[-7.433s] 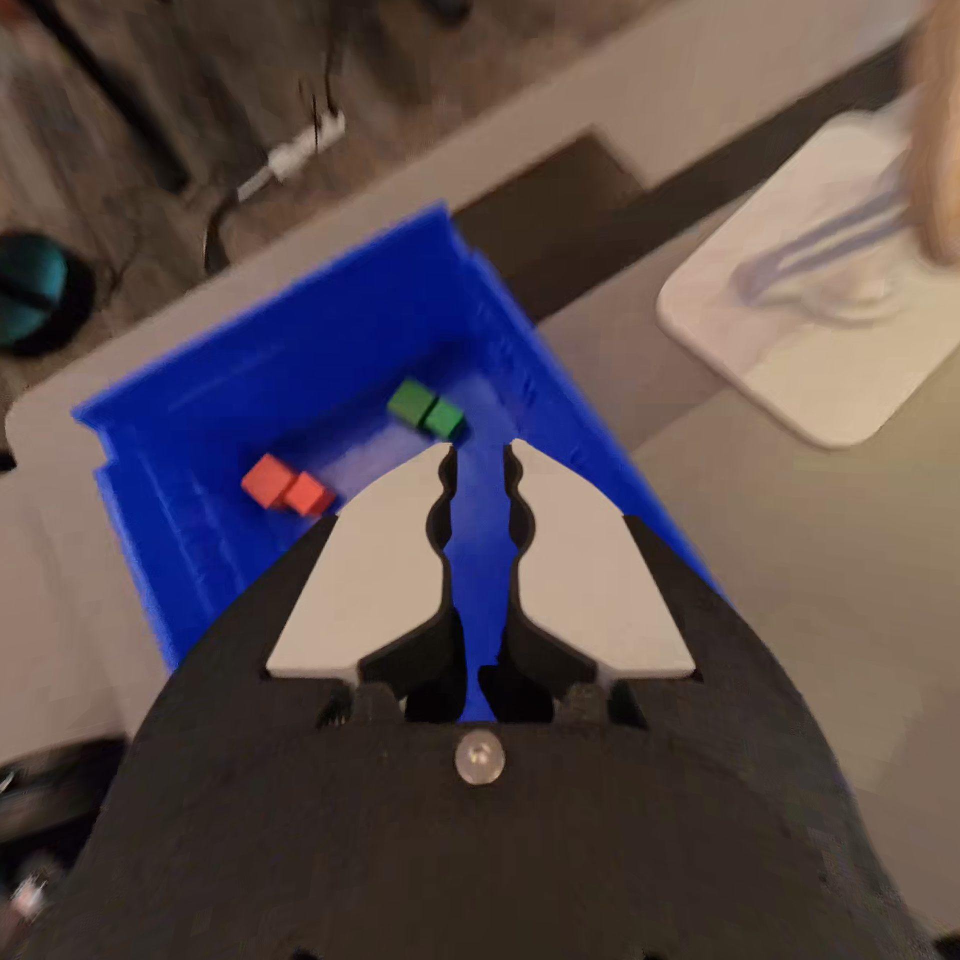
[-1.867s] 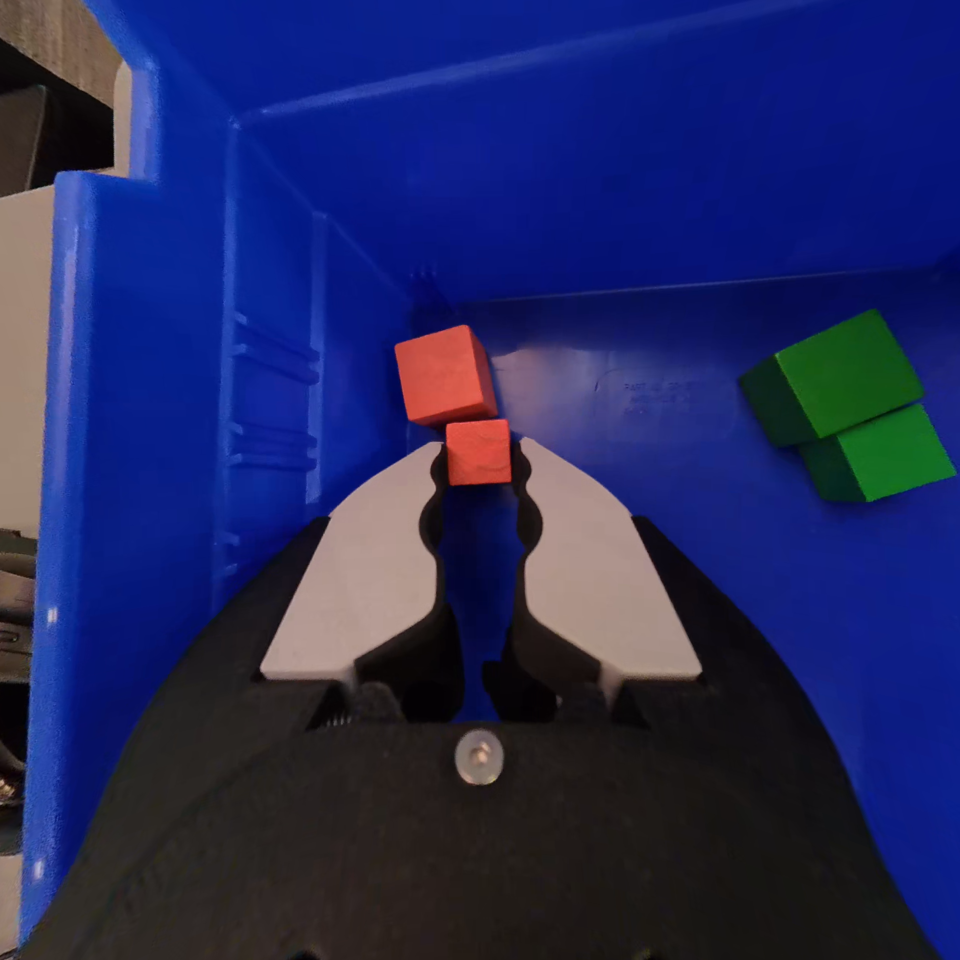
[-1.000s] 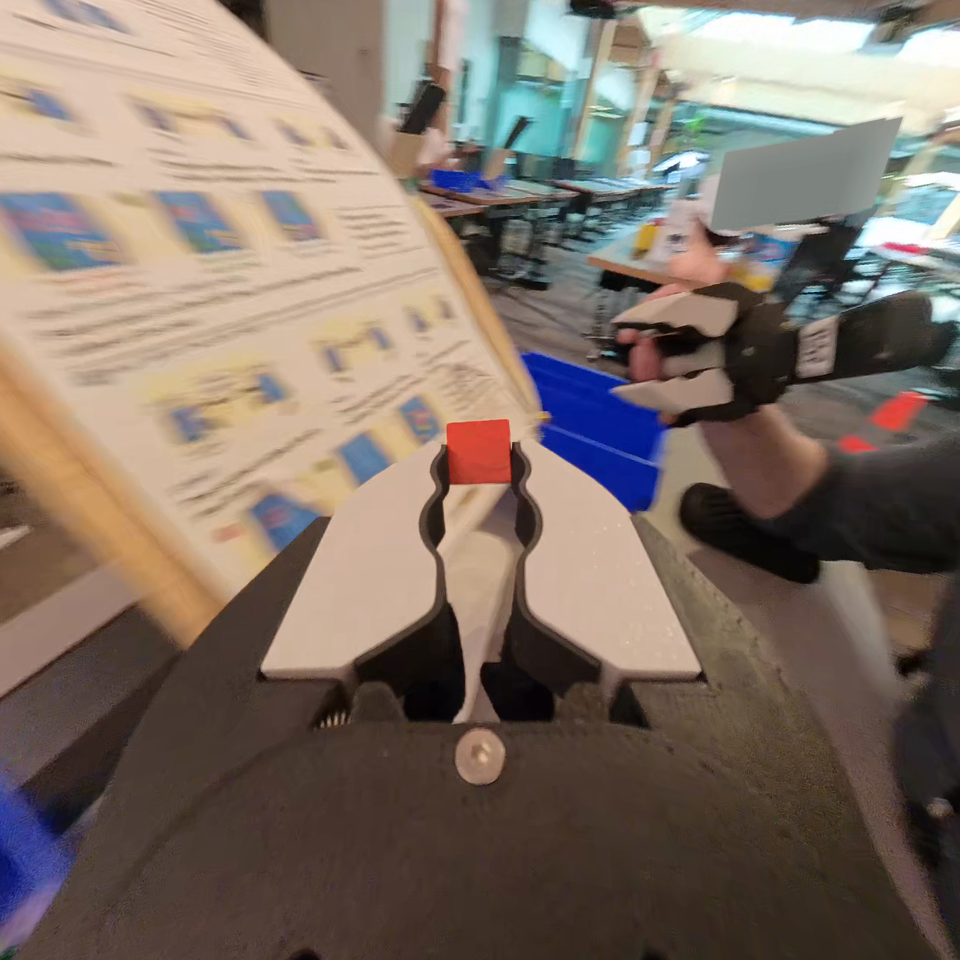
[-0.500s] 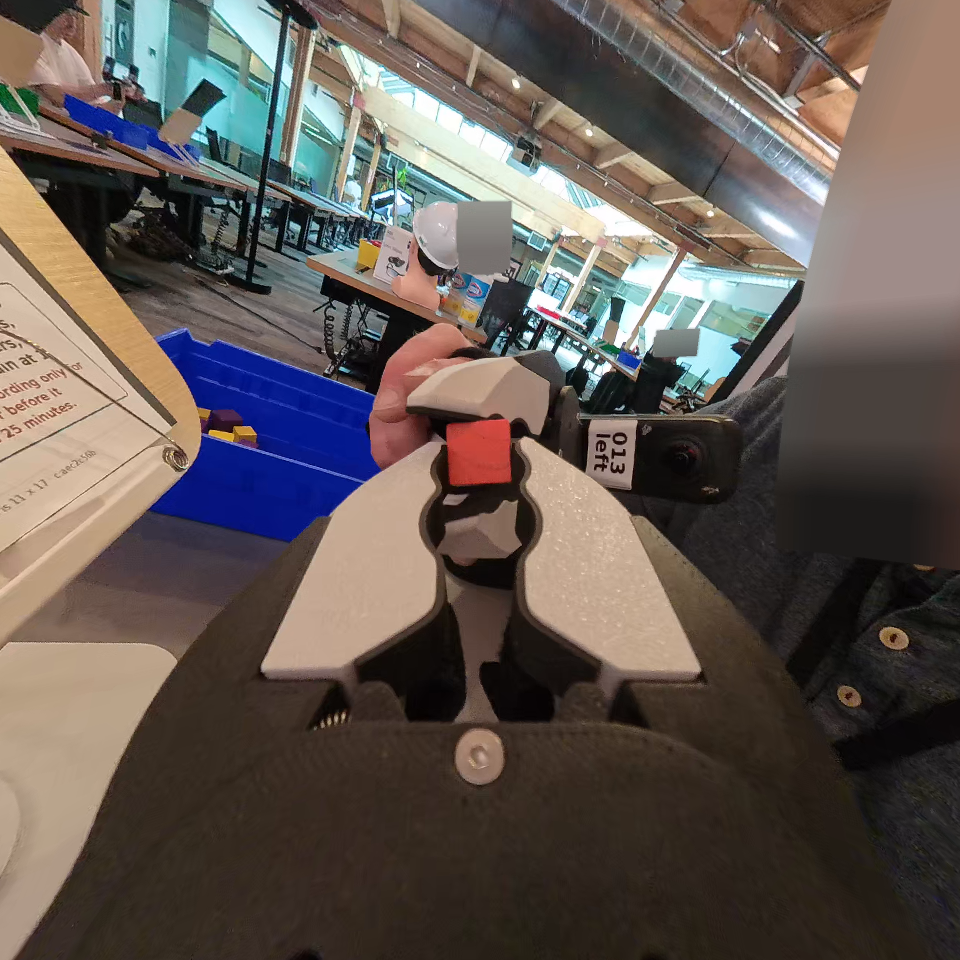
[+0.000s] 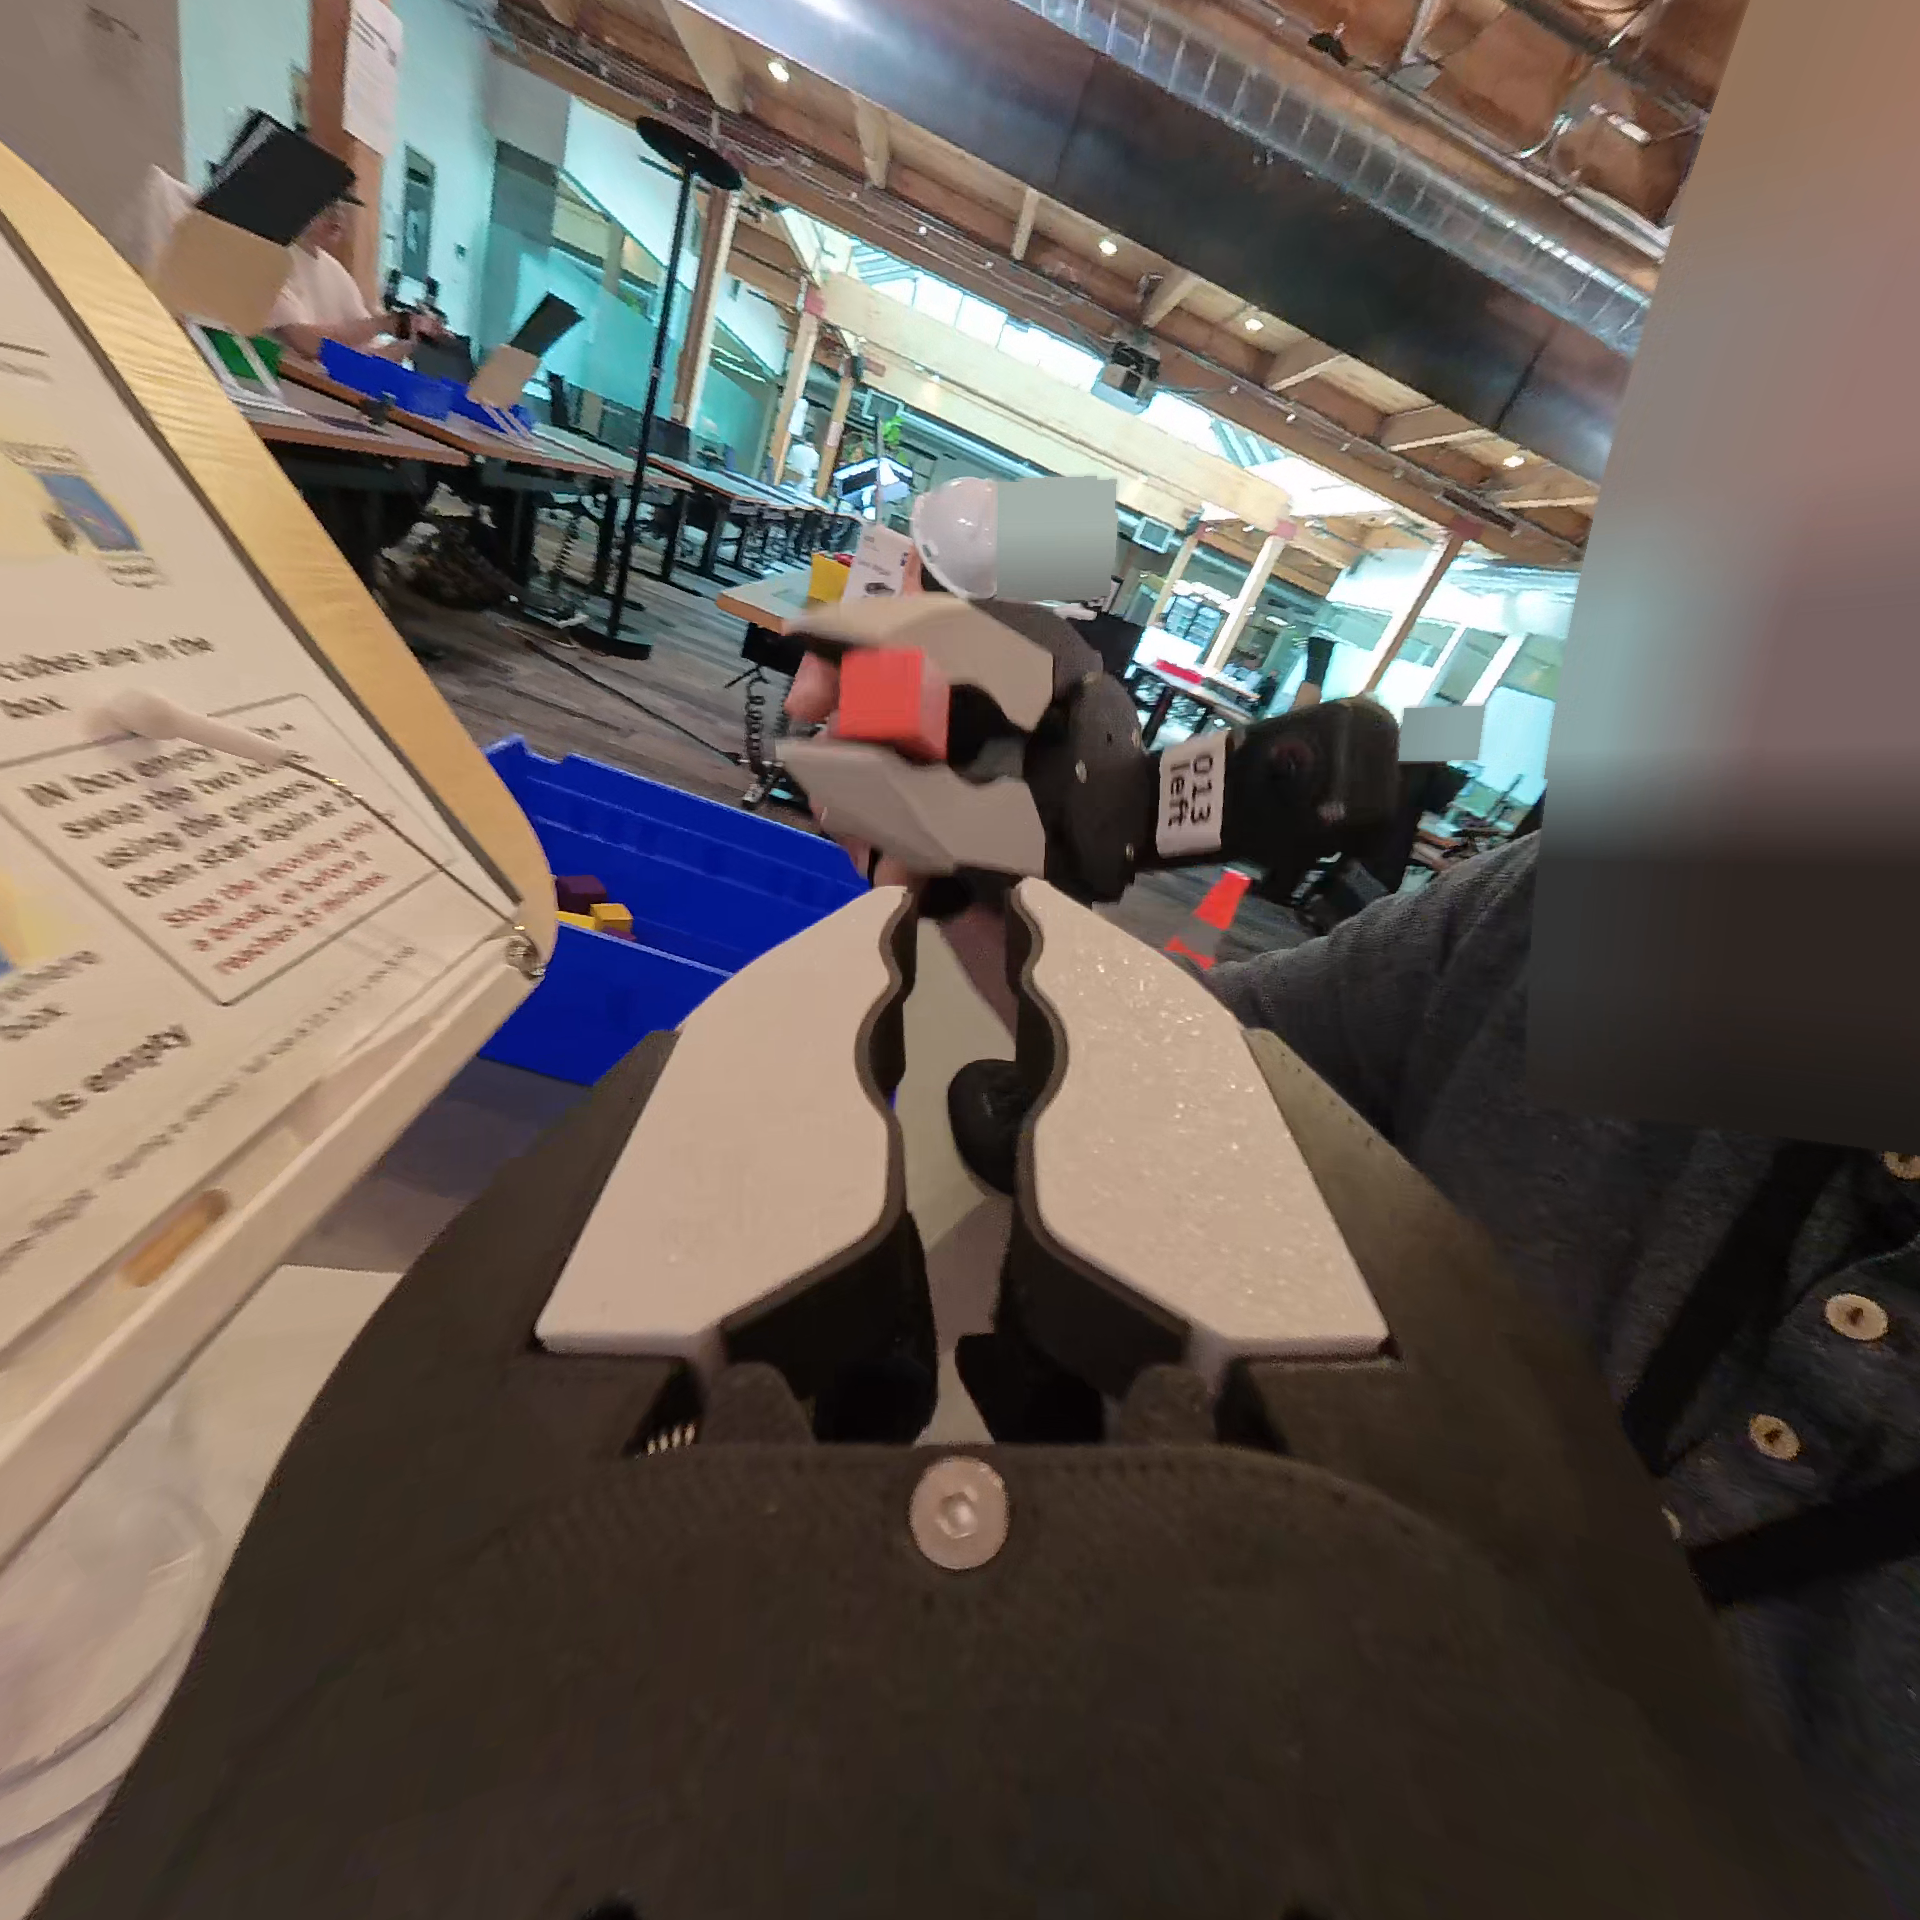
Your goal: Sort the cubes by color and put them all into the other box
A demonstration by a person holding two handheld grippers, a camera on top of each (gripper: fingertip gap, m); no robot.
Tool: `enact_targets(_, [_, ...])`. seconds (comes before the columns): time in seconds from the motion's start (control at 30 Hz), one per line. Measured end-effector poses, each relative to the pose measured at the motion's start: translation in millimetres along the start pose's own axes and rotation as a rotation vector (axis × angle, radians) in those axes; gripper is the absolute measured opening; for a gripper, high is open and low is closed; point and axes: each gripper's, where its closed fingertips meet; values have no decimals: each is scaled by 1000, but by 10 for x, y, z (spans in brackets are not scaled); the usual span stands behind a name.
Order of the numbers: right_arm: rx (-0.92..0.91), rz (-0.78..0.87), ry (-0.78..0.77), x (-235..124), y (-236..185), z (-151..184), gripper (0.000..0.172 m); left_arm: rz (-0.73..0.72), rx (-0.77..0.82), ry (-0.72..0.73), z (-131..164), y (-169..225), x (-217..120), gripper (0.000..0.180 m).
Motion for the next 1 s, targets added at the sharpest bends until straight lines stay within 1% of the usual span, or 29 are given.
enact_targets(0.07, [10,55,-65,-69,280,257,23,-32,26,-4,-34,-42,-46,15])
enact_targets(0.13, [14,66,-158,-154,490,607,22,-50,39,-4,-65,-73,-86,11])
enact_targets(0.27, [40,0,-458,-397,643,1544,23,-58,41,-46,-15,-112,-102,9])
enact_targets(0.37, [136,-149,-710,-694,478,2212,24,-58,70,-72,-9,-85,-107,8])
enact_targets(0.4, [165,-191,-779,-800,411,2389,23,-69,89,-75,-19,-85,-114,7])
enact_targets(0.47, [293,-336,-939,-1055,131,2692,23,-87,118,-83,-24,-96,-128,6])
enact_targets(0.5, [321,-383,-1009,-1172,29,2823,23,-92,123,-86,-25,-104,-134,6])
enact_targets(0.57, [306,-357,-1151,-1345,15,3103,26,-96,119,-92,-24,-124,-149,6])
enact_targets(0.6, [304,-350,-1207,-1411,8,3194,33,-102,120,-95,-32,-137,-166,6])
enact_targets(0.63, [311,-354,-1237,-1455,-16,3238,43,-109,128,-91,-56,-146,-189,6])
enact_targets(0.67, [324,-349,-1254,-1474,-26,3263,52,-117,136,-84,-87,-153,-215,6])
enact_targets(0.7, [336,-339,-1262,-1477,-16,3273,57,-124,143,-80,-114,-160,-242,6])
enact_targets(0.77, [325,-300,-1233,-1427,67,3239,56,-153,165,-86,-164,-198,-313,6])
enact_targets(0.87, [330,-231,-1174,-1320,218,3110,48,-268,256,-106,-305,-340,-528,6])
enact_targets(0.93, [330,-247,-1135,-1262,208,3018,46,-398,335,-138,-434,-500,-776,7])
enact_targets(1.0, [290,-235,-1118,-1215,239,2981,45,-539,399,-145,-614,-655,-1105,7])
Point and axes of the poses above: each gripper's, where its closed fingertips meet, x out along the fingers, z out of its underside, y = z × x across the jaws, and after that the axes turned 4 degrees about y, right-handed
